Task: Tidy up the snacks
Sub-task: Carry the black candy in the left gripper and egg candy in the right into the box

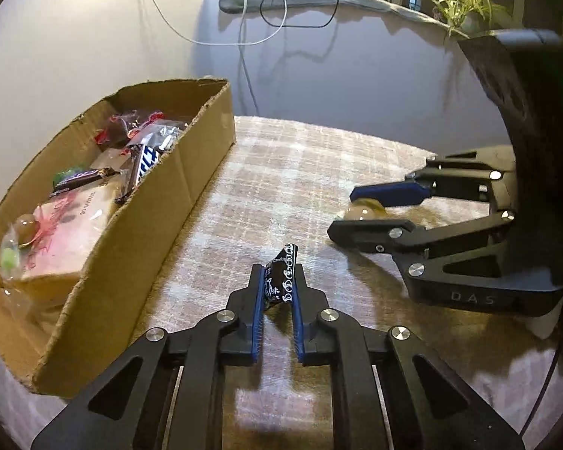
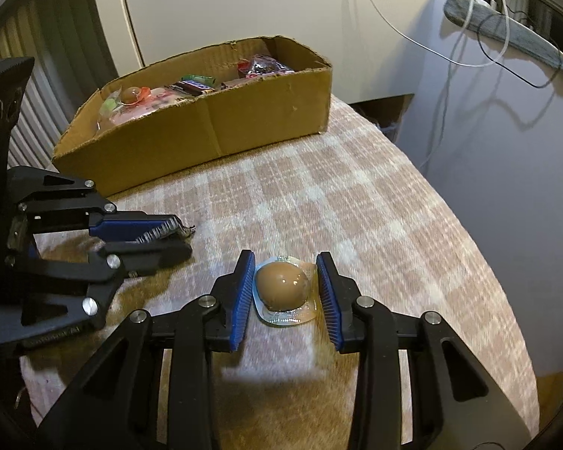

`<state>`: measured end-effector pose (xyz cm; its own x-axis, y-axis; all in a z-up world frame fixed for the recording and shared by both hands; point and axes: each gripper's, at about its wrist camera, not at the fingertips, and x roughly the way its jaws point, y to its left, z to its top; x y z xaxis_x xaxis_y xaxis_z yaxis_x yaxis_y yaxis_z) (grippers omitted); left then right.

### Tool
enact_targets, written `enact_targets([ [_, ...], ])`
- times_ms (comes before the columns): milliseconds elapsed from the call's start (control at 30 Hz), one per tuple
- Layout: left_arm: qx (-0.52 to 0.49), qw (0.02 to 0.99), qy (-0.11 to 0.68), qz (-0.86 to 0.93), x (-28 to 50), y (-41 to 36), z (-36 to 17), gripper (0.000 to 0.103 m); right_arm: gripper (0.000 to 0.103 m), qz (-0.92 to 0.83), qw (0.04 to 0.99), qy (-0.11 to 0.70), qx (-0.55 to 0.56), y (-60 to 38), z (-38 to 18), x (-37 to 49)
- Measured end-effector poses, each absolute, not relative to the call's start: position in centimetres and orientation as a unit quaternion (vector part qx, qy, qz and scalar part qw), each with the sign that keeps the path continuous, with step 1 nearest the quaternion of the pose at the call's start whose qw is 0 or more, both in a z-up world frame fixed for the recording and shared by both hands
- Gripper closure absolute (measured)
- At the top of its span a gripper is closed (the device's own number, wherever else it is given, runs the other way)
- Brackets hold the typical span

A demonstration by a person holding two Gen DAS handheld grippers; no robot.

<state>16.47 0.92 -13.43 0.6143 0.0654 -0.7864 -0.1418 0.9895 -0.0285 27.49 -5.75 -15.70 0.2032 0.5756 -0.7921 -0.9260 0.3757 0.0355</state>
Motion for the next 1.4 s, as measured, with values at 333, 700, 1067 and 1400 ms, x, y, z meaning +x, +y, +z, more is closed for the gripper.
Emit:
enact_targets([
  [333,-0.057,0.909,0.412,0.021,14.0,1.2,-11.1,0.094,0.069,0.469,0.757,0.396,-0.225,-7.4,-14.8,25.1],
  [700,-0.076,0.922,0.379,0.003,11.6,4.4,-8.1,0.094,0.069,0.447,0.78,0.38,-0.218,-6.8,-10.3,21.2],
  [1067,-0.071,0.942,0.328,0.018,10.4,10.4,-4.0,0.094,0.069,0.445,0.789,0.365,-0.217,-1.6,-6.9,19.1],
  [1400,-0.08,0.945,0.314,0.038,10.5,15.5,-3.6,0.094,0.069,0.448,0.79,0.352,-0.227,5.4,-5.5,20.1],
])
